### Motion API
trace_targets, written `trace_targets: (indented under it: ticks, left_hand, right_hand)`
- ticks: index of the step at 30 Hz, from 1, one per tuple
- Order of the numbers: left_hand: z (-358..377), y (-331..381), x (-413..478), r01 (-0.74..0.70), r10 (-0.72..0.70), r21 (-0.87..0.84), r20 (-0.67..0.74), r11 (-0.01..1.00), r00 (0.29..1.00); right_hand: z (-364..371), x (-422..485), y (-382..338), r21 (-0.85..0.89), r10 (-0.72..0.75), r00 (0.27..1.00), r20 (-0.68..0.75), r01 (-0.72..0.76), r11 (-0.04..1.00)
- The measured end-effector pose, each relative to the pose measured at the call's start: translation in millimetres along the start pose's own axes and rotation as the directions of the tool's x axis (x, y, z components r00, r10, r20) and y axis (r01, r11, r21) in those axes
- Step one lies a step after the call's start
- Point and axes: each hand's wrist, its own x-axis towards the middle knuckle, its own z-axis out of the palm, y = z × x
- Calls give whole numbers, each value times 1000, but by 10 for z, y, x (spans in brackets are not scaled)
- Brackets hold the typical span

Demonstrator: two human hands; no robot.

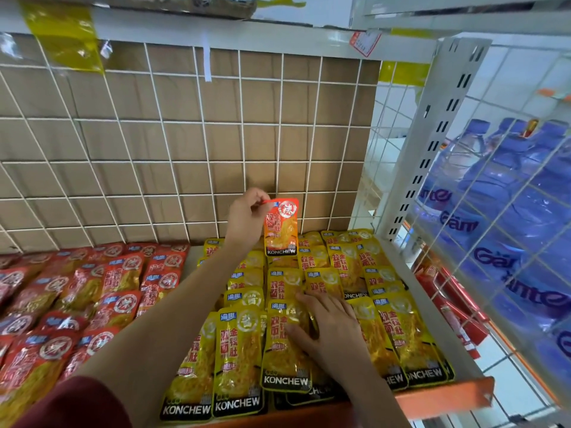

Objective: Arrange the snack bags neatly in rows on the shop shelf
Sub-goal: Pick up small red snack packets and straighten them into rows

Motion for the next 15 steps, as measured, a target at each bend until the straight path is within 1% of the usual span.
trace_targets:
  ticks: [5,8,13,15]
  left_hand:
    - [-249,220,-81,-69,53,-103,-150,992,987]
    - [-482,302,-183,-52,15,-203,-178,978,984]
    - [-834,341,-513,14,-51,-182,-201,983,978]
    - [-1009,270,-638,14,-41,-125,-218,992,975]
  right_hand:
    - [1,-1,13,28,-3,1000,-15,3,1000]
    - [-22,5,17,48,11,999,32,-13,999]
    - [-52,13,23,35,32,997,70,-35,999]
    - [-60,33,31,37,33,996,79,-36,999]
